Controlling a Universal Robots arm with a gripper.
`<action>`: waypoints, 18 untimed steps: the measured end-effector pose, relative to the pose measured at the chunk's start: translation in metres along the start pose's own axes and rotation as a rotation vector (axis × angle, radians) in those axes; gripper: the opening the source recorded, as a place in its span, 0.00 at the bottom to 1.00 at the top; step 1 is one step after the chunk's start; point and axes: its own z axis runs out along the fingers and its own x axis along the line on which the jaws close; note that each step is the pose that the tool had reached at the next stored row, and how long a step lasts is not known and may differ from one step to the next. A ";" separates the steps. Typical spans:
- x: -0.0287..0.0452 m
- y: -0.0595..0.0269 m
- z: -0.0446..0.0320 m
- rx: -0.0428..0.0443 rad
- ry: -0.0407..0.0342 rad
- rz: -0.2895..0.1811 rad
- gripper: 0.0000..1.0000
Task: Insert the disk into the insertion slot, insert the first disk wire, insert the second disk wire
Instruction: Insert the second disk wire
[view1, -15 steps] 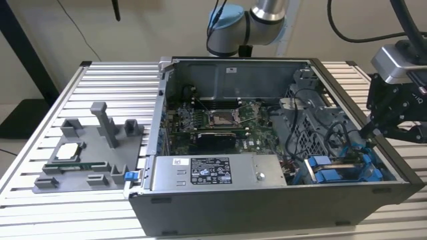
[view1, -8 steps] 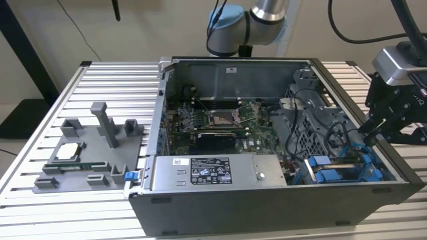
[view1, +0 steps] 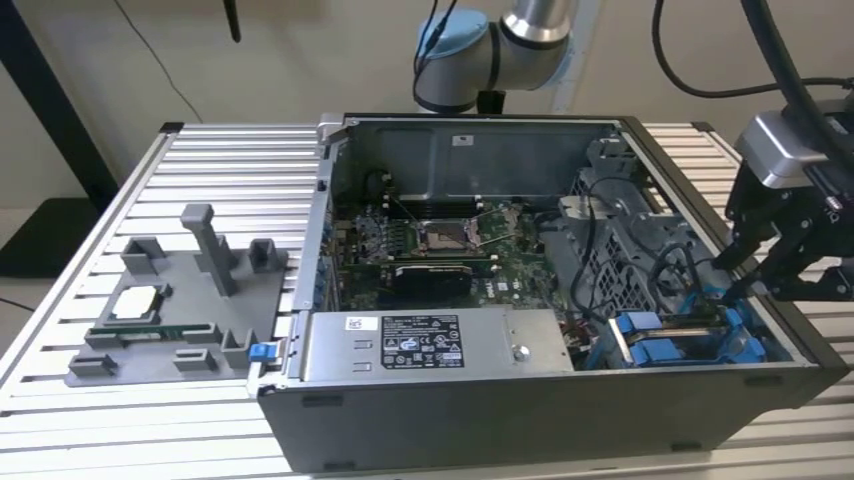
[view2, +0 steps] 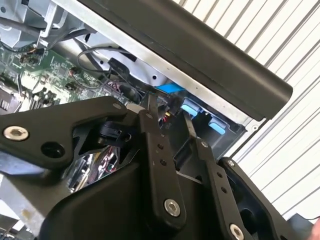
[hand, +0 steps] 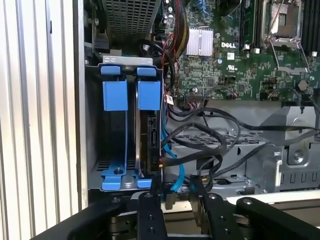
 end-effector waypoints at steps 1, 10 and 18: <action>0.0002 -0.0002 0.0008 0.0032 -0.0002 -0.001 1.00; 0.0021 -0.0015 0.0086 0.0288 -0.0073 -0.005 0.00; 0.0030 -0.0017 0.0103 0.0361 -0.0510 -0.005 0.00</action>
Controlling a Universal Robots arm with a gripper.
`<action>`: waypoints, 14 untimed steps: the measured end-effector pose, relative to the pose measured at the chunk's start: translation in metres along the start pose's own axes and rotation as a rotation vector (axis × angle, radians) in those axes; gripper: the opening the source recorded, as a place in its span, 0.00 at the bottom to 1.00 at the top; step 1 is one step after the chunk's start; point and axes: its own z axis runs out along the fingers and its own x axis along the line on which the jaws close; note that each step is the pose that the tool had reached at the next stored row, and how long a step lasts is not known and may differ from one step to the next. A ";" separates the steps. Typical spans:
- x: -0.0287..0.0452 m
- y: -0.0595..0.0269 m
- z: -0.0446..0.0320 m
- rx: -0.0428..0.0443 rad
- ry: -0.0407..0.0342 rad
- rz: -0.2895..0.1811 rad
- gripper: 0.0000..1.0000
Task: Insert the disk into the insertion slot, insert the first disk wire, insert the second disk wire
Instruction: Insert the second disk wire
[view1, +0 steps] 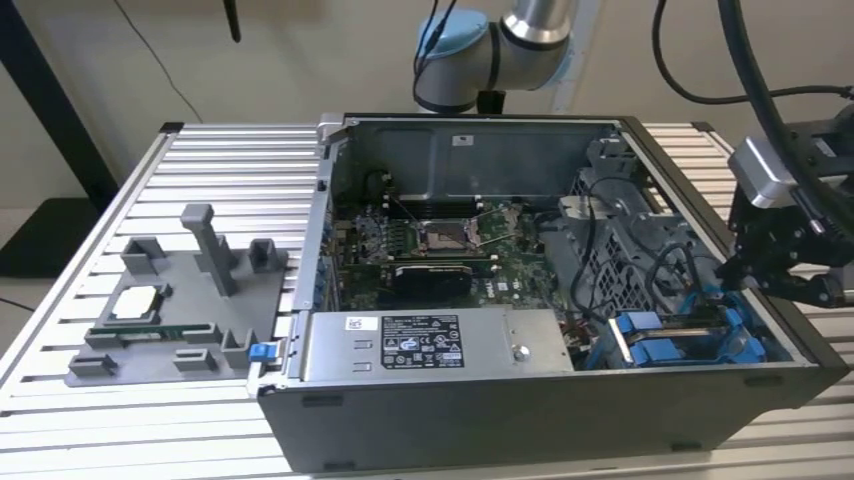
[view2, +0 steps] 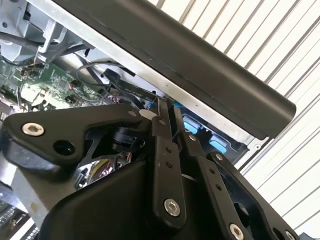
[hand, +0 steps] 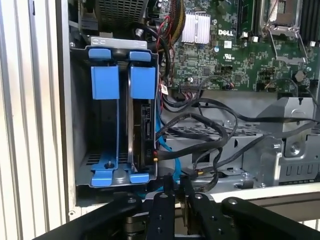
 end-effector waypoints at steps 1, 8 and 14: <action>0.0001 0.0000 0.0000 0.0000 -0.0060 0.000 0.00; -0.0010 0.0003 -0.0059 0.0001 -0.0218 0.002 0.00; -0.0037 0.0100 -0.0180 -0.0001 -0.0247 0.002 0.00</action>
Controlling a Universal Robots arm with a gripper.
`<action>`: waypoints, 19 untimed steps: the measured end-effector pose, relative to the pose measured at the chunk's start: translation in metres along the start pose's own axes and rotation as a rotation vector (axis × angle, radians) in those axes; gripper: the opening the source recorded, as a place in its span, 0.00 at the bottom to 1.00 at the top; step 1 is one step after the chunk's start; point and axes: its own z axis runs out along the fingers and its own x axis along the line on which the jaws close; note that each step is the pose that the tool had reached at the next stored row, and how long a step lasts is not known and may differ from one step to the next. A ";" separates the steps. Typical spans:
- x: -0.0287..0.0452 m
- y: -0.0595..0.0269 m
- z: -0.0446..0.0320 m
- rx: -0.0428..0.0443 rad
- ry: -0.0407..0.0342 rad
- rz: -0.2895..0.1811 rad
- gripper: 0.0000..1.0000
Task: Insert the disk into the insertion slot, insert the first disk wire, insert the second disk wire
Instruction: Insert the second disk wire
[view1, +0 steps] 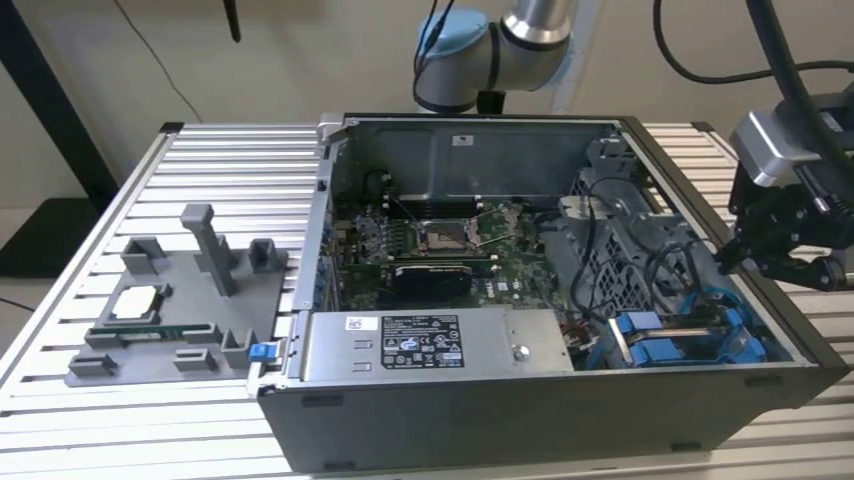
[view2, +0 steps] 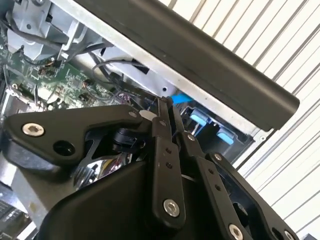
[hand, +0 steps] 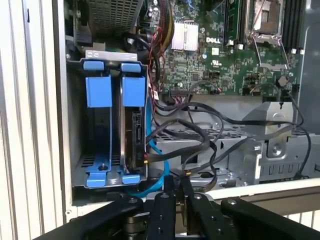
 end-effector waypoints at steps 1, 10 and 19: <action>-0.0004 0.0026 -0.0015 0.0000 -0.0005 0.000 0.00; -0.0018 0.0311 -0.0097 0.0001 -0.0012 0.000 0.00; -0.0017 0.0497 -0.0110 0.0003 0.0588 -0.004 0.00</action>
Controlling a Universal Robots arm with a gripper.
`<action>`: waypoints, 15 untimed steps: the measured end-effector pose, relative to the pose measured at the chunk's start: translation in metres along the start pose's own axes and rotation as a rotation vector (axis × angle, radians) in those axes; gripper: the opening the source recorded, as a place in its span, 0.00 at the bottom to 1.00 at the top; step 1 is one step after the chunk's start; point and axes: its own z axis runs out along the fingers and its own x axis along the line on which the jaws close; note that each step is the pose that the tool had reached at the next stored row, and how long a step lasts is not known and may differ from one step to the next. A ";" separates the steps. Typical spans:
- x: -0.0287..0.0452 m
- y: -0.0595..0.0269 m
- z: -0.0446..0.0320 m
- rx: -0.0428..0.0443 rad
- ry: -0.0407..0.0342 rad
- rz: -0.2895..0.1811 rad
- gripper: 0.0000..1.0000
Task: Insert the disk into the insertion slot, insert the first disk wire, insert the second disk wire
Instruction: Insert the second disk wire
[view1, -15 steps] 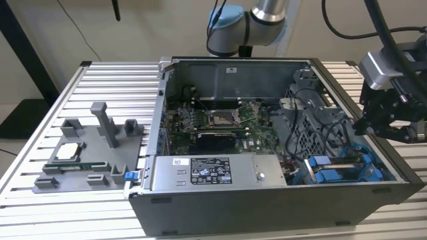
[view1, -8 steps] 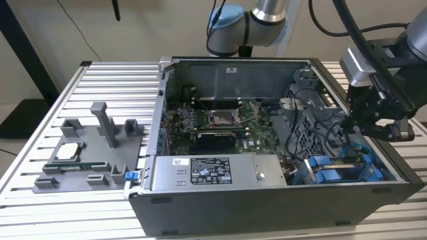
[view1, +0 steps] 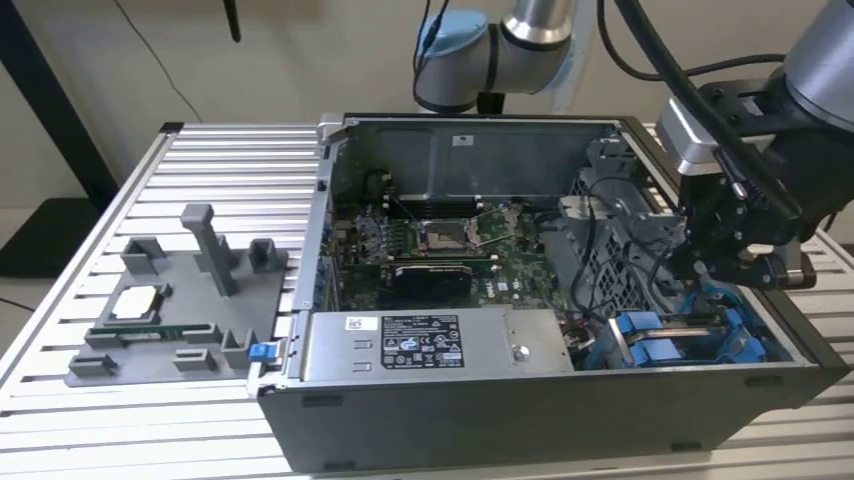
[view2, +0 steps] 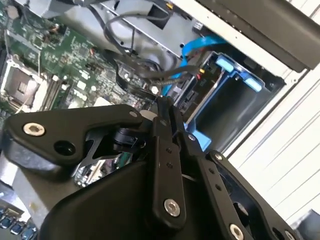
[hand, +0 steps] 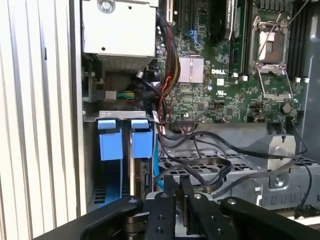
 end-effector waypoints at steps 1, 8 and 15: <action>0.0000 0.0011 0.0000 0.0001 0.0111 -0.001 0.00; 0.0006 0.0075 0.0020 0.0048 0.0687 -0.006 0.00; 0.0007 0.0082 0.0044 0.0355 0.1161 -0.018 0.00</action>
